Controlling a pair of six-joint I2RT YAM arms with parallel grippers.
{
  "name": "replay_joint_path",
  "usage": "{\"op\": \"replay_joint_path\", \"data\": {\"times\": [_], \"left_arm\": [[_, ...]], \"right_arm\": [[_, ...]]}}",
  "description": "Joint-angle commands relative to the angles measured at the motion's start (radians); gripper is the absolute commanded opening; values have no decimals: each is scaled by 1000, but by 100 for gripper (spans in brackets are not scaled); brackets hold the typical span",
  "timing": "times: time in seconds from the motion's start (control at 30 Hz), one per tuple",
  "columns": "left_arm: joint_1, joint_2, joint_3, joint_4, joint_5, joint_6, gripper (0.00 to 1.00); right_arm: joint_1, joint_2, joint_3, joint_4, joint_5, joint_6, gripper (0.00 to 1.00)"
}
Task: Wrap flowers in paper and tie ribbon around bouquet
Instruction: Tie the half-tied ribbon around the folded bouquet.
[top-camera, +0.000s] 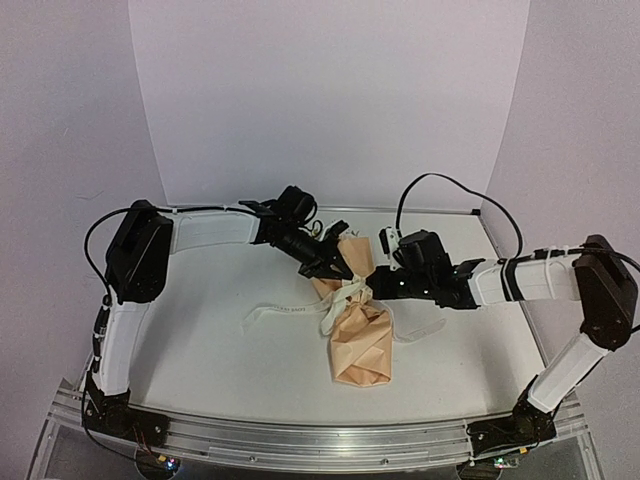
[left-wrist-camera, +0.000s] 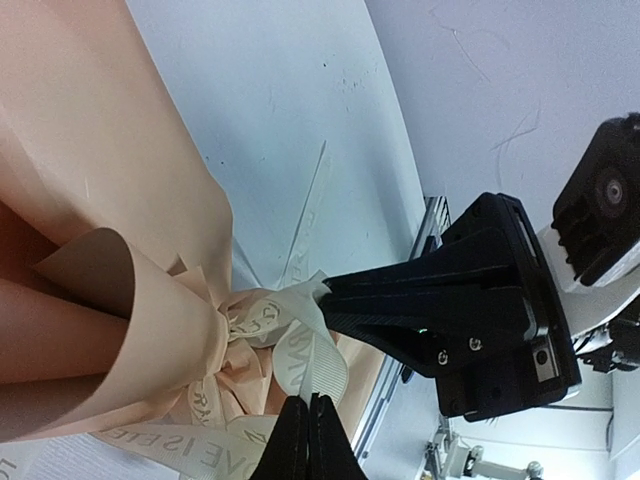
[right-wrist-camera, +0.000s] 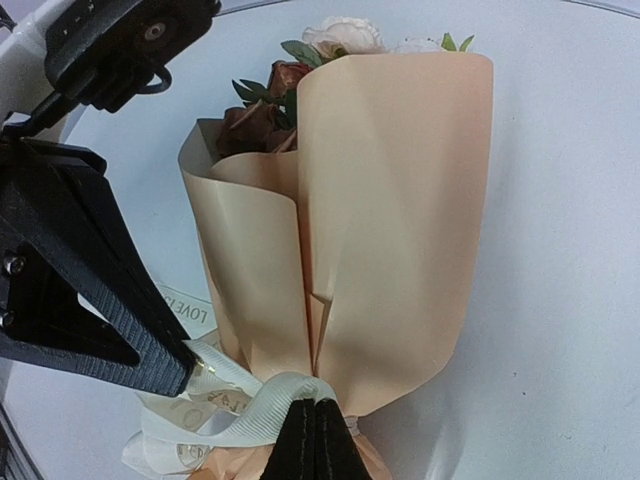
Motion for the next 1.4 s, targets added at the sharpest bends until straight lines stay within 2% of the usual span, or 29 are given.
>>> {"op": "replay_joint_path", "data": {"times": [0.0,0.3,0.53,0.7,1.13,1.37], "left_arm": [[42,1,-4,76,-36,-99,0],[53,15,-46,116,-88,-174,0],[68,4,-26,128,-102,-200,0],[71,20,-24,164,-83,-241,0],[71,49,-11,175,-75,-256,0],[69,36,-21,173,-73,-239,0]], "right_arm": [[-22,-2,13,-144,45,-30,0],[-30,-44,41,-323,86,-80,0],[-50,-38,80,-387,75,-89,0],[-79,-21,101,-390,-22,-84,0],[-67,-102,107,-431,-105,-133,37],[-14,-114,142,-451,-155,-195,47]]}}
